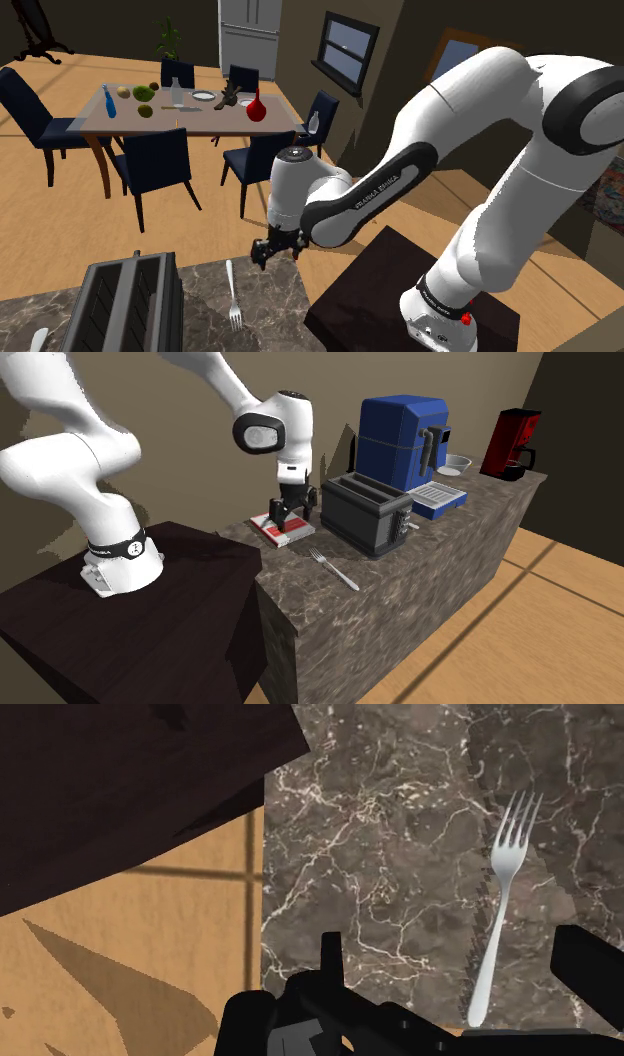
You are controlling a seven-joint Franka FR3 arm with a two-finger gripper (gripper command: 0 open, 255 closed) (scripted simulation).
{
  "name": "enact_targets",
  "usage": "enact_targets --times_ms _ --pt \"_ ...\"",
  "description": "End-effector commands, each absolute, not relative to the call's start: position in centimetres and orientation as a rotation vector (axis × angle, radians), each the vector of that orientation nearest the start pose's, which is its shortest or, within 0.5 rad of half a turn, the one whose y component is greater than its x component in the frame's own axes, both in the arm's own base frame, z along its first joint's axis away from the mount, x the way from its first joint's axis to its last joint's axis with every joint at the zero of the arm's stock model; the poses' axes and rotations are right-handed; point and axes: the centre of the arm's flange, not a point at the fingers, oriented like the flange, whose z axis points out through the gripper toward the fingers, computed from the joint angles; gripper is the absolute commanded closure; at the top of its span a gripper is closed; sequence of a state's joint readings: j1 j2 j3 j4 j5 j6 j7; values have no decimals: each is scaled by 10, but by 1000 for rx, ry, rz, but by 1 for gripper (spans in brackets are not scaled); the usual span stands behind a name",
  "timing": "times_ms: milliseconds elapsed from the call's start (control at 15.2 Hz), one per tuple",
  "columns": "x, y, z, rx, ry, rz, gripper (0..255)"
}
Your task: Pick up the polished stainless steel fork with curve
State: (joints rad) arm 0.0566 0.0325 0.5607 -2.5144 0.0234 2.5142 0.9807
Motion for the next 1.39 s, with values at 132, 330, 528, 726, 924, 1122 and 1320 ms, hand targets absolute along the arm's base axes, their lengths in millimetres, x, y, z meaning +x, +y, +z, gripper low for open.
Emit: enact_targets --times_ms 132,330,528,726,924,1122,1320 --pt "392 298 226 -3070 654 76 0" --pt "403 320 194 -3062 694 86 0" --pt "413 343 163 -3054 733 95 0" --pt "424 364 132 -3045 773 105 0" --pt "428 370 112 -3042 784 107 0" --pt "428 370 96 -3042 784 107 0" --pt "428 370 83 -3042 784 107 0"
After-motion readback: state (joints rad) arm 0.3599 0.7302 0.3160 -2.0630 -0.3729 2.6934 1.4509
